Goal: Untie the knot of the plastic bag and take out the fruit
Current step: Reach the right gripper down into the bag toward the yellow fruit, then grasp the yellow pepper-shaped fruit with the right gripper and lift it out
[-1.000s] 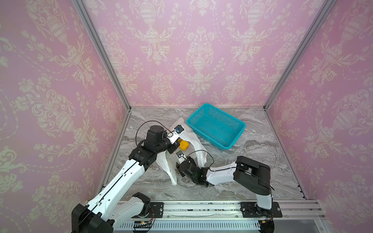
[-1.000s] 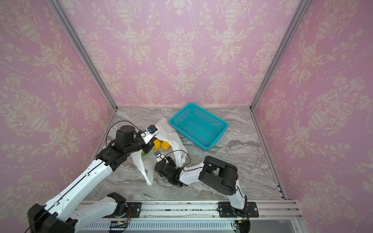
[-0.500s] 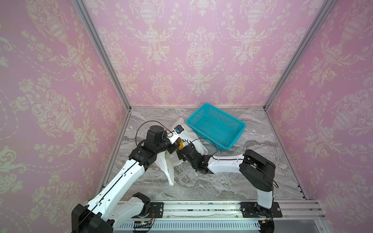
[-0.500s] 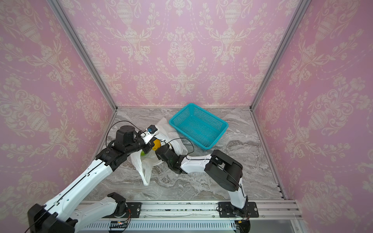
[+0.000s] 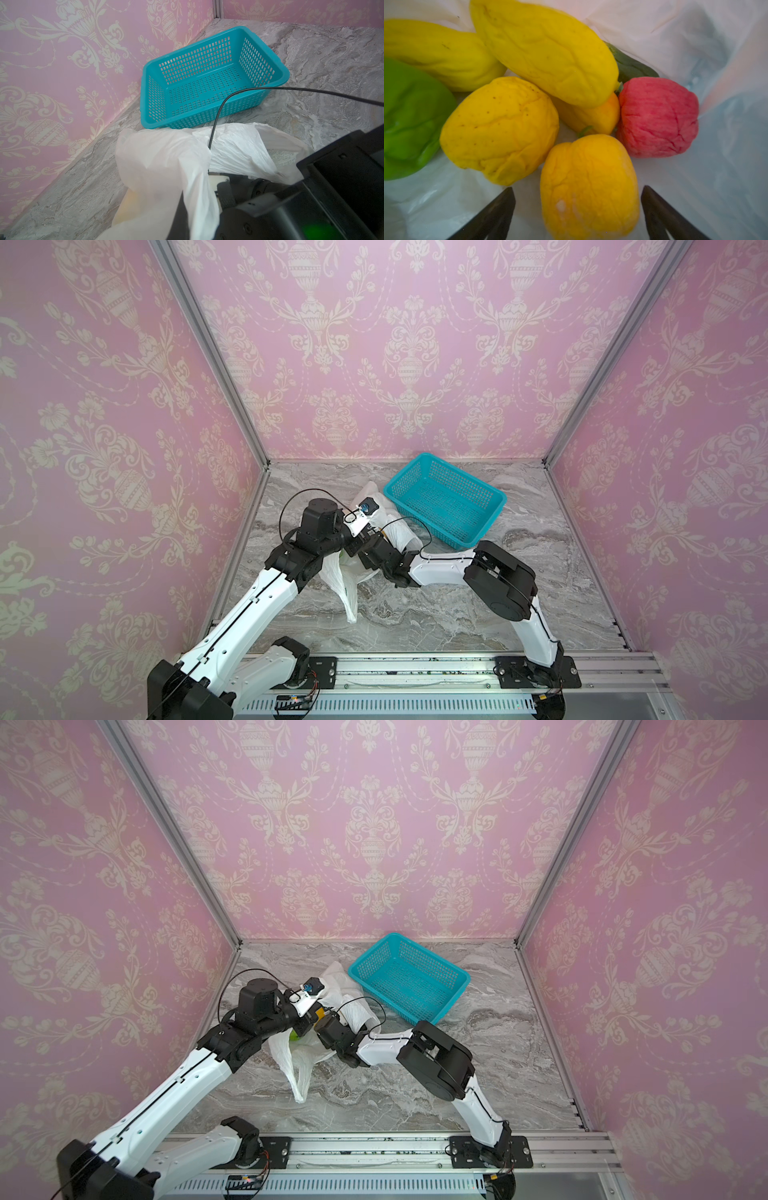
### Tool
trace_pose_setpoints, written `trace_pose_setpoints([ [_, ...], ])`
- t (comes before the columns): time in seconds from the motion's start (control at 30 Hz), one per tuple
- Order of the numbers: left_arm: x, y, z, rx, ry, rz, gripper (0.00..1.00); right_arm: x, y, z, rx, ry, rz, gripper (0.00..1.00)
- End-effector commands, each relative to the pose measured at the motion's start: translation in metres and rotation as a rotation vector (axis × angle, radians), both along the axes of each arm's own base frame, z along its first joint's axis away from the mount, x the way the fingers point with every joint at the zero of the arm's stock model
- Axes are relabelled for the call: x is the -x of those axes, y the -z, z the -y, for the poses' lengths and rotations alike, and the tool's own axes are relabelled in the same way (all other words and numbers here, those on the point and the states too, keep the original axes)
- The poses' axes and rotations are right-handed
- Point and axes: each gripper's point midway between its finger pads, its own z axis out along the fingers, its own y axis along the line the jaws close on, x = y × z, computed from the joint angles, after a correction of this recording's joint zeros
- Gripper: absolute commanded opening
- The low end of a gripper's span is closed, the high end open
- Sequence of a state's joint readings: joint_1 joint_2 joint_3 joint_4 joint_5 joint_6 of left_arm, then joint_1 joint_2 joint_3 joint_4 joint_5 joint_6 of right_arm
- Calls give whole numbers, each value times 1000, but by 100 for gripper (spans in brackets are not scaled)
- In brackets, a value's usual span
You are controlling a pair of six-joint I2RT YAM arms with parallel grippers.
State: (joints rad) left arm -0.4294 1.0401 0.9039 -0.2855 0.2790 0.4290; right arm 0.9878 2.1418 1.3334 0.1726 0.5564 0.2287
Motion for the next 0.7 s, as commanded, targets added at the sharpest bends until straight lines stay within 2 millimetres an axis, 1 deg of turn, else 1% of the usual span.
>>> trace_pose_setpoints([
  [0.0,6,2,2,-3,27,-4,0,-5,8,5,48,-9,-20,97],
  [0.13,6,2,1,-11,26,0,0,-10,19,5,94,-28,-30,90],
  [0.23,7,3,2,-15,34,2,0,-11,21,3,104,-50,-24,86],
  [0.3,7,4,1,-24,36,5,0,-7,17,-3,61,-80,-56,77],
  [0.33,7,5,1,-27,36,6,0,-6,12,-7,35,-99,-48,74],
  [0.37,7,4,0,-29,31,12,0,-4,10,-7,22,-112,-37,74],
  [0.43,6,7,0,-31,29,14,0,-2,10,-1,20,-110,-17,70],
  [0.5,6,10,1,-32,35,4,0,1,4,2,6,-115,-3,66],
  [0.53,5,11,2,-35,38,-3,0,4,0,2,-21,-135,7,65],
  [0.57,5,11,2,-36,39,-5,0,11,1,4,-38,-161,10,65],
  [0.63,5,13,2,-39,41,-6,0,22,-2,8,-78,-204,26,62],
  [0.67,5,14,2,-42,42,-7,0,26,-7,10,-99,-213,37,60],
])
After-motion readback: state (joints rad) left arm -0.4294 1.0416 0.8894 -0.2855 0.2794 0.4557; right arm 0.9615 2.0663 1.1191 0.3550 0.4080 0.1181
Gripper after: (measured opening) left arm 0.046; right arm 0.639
